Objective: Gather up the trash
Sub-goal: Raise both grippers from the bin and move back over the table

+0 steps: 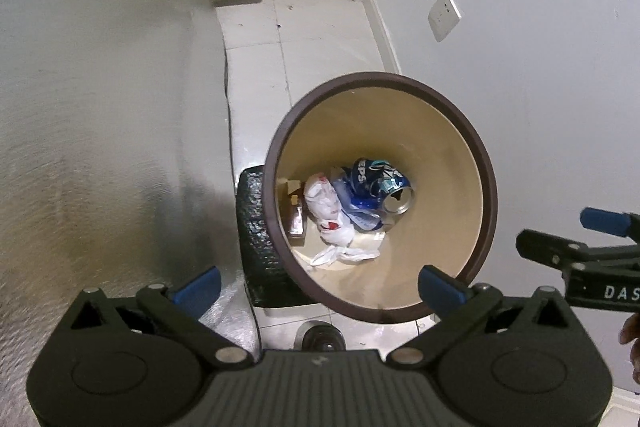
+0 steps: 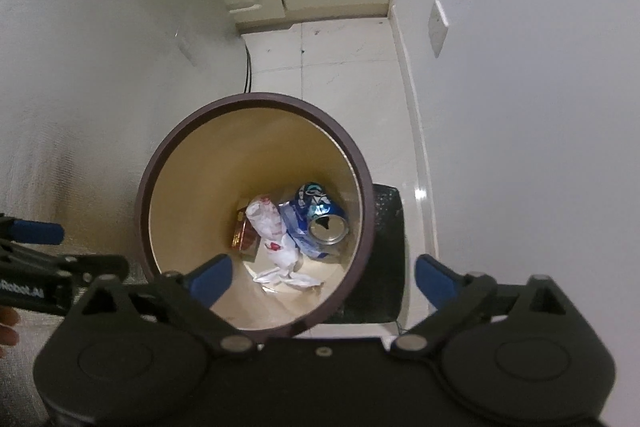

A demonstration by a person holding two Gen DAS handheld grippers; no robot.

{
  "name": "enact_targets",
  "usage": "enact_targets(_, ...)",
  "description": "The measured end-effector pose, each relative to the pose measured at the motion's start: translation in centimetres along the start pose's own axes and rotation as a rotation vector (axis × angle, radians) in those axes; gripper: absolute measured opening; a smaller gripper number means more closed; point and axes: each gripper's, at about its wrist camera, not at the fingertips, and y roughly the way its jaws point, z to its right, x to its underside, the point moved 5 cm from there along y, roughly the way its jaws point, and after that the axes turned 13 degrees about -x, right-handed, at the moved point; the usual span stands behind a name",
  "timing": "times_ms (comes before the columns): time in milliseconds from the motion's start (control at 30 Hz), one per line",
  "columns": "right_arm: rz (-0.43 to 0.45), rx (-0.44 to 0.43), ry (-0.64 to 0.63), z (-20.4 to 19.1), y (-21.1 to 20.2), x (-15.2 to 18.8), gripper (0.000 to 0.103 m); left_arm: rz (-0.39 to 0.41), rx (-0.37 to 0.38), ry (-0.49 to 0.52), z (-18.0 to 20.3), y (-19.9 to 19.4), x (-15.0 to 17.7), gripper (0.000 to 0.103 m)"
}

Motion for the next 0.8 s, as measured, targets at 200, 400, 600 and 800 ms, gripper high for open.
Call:
enact_targets(200, 0.02, -0.001, -0.009, -0.9, -2.1, 0.7, 0.103, 0.034, -0.003, -0.022, -0.9, -2.4, 1.0, 0.103)
enact_targets(400, 0.046, 0.014, -0.013, -1.6, -4.5, 1.7, 0.103, 0.071, -0.009, -0.047, -1.5, -4.7, 2.2, 0.103)
enact_targets(600, 0.088, 0.025, -0.022, -2.0, -7.4, 2.8, 0.103, 0.136, -0.002, -0.048, -2.0, -8.0, 3.5, 0.103)
enact_targets(800, 0.147, 0.03, -0.025, -3.0, -10.7, 4.0, 0.103, 0.214, 0.004, -0.063, -3.1, -11.7, 4.8, 0.103)
